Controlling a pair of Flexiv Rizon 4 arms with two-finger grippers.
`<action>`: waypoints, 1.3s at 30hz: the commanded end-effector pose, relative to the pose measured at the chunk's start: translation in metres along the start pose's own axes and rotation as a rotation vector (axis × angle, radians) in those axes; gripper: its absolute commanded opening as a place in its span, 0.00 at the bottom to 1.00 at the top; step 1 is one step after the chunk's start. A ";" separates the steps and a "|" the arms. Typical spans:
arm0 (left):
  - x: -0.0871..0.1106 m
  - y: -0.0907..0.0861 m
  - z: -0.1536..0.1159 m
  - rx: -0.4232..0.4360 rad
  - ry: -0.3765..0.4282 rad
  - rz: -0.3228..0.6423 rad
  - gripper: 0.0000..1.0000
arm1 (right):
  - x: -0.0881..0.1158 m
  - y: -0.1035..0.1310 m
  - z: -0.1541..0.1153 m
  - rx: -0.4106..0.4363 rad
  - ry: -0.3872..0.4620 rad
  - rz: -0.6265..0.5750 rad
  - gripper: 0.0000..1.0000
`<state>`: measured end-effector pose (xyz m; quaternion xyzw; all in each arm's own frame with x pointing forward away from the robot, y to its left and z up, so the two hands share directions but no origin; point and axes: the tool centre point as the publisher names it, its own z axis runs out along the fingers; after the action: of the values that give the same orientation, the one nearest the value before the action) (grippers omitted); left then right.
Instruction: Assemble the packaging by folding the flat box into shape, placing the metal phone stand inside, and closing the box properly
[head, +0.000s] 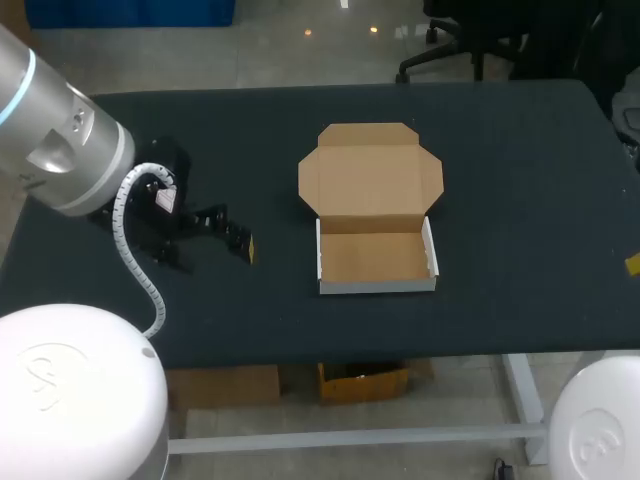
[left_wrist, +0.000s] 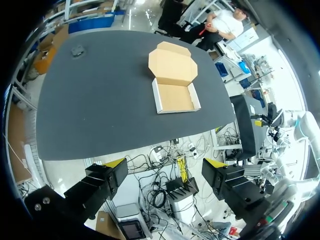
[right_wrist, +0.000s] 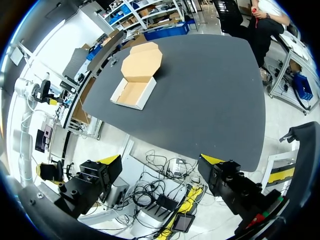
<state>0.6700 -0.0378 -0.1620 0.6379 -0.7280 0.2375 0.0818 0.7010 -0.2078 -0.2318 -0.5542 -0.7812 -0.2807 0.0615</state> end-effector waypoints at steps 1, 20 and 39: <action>0.001 -0.001 0.000 -0.004 -0.008 -0.002 1.00 | 0.000 0.003 -0.001 0.014 0.001 0.007 1.00; -0.005 -0.005 0.001 0.008 -0.039 -0.048 1.00 | 0.006 0.003 -0.006 0.028 -0.002 0.041 1.00; -0.060 -0.058 0.064 -0.051 -0.150 -0.189 1.00 | 0.006 0.003 -0.006 0.028 -0.002 0.041 1.00</action>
<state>0.7190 -0.0055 -0.2175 0.7102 -0.6736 0.1975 0.0535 0.7010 -0.2055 -0.2251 -0.5689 -0.7737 -0.2687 0.0742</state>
